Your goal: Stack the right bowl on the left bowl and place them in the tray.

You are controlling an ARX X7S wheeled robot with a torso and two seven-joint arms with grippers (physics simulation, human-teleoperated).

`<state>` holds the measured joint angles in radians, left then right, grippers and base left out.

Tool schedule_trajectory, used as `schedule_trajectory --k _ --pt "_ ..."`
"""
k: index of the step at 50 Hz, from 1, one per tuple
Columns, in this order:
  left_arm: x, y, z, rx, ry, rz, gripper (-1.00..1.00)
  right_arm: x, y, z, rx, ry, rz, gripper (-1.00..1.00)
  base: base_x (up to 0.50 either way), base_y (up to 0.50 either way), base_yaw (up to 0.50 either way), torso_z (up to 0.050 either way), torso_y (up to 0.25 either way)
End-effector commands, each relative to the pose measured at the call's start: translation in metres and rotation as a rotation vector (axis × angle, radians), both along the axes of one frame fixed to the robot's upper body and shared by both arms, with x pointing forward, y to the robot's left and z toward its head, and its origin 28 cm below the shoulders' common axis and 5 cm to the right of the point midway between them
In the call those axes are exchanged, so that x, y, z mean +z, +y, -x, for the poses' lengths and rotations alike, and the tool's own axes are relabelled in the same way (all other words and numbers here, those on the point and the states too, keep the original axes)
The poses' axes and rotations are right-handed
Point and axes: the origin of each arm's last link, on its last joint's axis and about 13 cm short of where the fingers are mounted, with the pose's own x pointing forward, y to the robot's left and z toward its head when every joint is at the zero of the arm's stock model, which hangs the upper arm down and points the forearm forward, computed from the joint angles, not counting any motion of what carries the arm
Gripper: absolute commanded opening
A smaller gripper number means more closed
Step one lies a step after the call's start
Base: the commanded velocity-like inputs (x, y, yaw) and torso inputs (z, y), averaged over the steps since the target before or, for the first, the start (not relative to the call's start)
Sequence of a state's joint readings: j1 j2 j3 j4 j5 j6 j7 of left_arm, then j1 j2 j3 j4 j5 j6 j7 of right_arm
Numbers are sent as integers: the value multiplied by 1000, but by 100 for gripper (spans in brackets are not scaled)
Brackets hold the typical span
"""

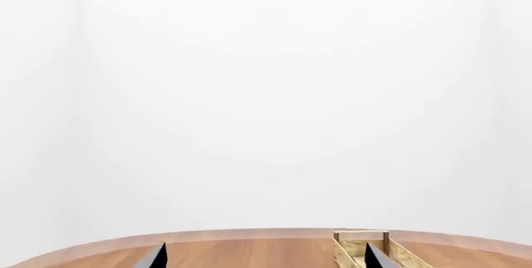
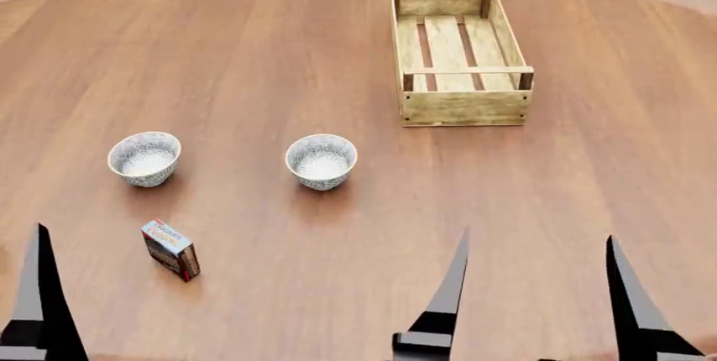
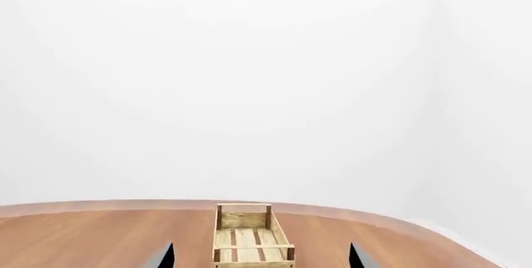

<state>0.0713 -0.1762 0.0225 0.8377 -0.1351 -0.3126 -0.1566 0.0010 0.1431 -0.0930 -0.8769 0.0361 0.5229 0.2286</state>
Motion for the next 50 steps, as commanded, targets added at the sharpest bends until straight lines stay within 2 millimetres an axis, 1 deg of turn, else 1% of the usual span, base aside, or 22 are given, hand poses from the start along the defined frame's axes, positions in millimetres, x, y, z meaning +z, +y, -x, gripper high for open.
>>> schedule_trajectory --k 1,5,11,13,50 --pt "12 0 7 -11 -30 8 100 15 0 8 -16 -32 1 100 0 0 0 0 0" --pt "13 1 8 -7 -33 6 100 17 0 11 -16 -53 17 100 95 0 0 0 0" --pt "15 1 8 -9 -33 6 100 17 -1 9 -23 -35 25 100 500 0 0 0 0" --pt "15 1 8 -10 -34 6 100 16 0 9 3 -28 -14 100 500 0 0 0 0" --pt "15 1 9 -15 -3 4 100 16 -1 9 -10 -19 1 100 500 0 0 0 0"
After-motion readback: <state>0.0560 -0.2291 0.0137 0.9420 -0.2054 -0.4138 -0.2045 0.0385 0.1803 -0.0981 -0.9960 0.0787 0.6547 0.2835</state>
